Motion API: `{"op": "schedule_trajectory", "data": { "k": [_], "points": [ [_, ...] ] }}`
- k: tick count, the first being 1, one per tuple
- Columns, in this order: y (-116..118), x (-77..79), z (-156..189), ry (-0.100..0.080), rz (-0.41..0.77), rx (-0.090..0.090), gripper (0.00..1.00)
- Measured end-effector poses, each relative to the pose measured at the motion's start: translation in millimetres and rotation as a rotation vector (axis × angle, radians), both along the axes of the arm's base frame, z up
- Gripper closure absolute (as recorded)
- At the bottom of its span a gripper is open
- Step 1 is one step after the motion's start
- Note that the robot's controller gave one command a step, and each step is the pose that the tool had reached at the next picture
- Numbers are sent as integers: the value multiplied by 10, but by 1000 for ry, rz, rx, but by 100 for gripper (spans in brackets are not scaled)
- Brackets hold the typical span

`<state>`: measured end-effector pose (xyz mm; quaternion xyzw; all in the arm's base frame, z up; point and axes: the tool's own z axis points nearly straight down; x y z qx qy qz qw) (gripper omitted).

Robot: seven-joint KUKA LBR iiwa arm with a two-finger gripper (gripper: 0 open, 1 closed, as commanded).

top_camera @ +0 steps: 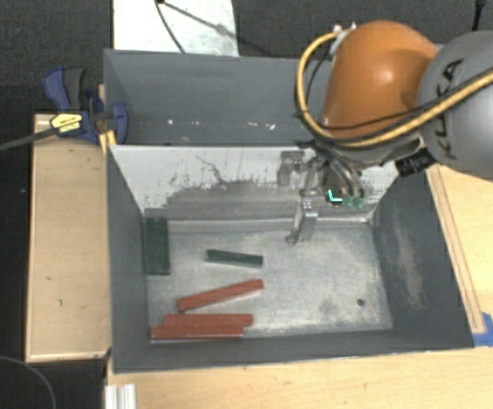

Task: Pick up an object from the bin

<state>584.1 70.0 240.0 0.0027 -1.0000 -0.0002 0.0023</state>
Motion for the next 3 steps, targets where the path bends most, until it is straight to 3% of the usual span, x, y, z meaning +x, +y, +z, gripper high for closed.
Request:
{"op": "schedule_trajectory", "data": {
  "k": [1, 2, 3],
  "points": [
    [779, -68, -1741, 1, -96, 1, 0],
    [636, -165, -1387, -4, -228, 0, 0],
    [625, -138, -1394, -8, -363, 1, 0]
  ]
}}
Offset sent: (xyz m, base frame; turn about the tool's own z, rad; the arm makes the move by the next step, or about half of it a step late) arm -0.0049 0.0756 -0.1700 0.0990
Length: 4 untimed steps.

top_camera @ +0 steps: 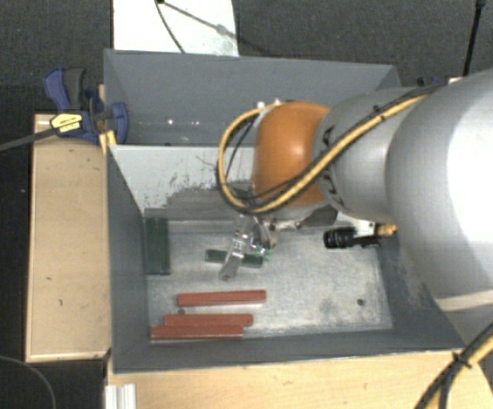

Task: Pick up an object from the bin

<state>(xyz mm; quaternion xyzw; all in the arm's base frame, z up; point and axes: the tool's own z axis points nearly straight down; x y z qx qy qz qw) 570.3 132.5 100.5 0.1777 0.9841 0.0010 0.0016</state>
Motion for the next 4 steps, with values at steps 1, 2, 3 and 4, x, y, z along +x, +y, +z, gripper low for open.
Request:
{"op": "schedule_trajectory", "data": {
  "k": [1, 2, 3, 4],
  "points": [
    [-43, 59, -312, 6, -96, -1, 0],
    [-43, 61, -308, 6, -95, -1, 0],
    [-42, 62, -305, 5, -95, -1, 100],
    [-41, 71, -173, 0, -95, 1, 100]
  ]
}}
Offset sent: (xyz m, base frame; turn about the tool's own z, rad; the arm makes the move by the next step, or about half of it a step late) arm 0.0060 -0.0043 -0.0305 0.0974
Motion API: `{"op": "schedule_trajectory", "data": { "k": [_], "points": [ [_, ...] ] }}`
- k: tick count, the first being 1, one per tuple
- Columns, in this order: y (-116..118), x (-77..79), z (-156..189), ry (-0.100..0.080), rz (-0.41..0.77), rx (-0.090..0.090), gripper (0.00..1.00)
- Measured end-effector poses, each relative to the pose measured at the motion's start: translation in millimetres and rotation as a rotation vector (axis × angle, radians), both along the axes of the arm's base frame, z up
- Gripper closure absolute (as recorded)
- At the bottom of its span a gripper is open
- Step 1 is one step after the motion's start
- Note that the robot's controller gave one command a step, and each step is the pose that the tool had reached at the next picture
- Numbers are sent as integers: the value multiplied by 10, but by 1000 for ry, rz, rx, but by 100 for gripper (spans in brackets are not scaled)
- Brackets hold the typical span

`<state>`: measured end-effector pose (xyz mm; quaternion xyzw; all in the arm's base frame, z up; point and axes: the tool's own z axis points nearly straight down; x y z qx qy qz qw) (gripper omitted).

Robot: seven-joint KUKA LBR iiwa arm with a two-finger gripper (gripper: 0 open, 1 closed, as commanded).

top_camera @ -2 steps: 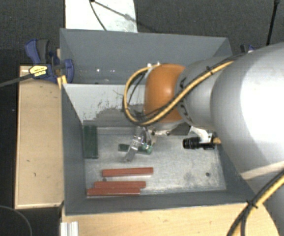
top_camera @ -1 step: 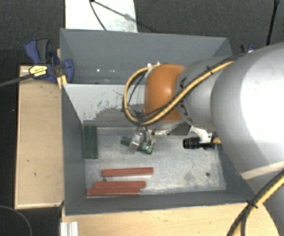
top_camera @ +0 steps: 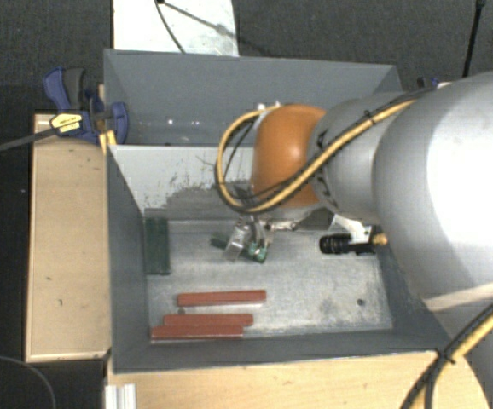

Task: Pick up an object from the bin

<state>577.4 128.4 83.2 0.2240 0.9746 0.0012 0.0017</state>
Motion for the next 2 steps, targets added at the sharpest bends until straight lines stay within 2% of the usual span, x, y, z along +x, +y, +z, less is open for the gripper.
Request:
{"op": "schedule_trajectory", "data": {
  "k": [1, 2],
  "points": [
    [2, 14, 354, -2, 3, 0, 100],
    [5, 37, 1040, -5, 8, 1, 100]
  ]
}}
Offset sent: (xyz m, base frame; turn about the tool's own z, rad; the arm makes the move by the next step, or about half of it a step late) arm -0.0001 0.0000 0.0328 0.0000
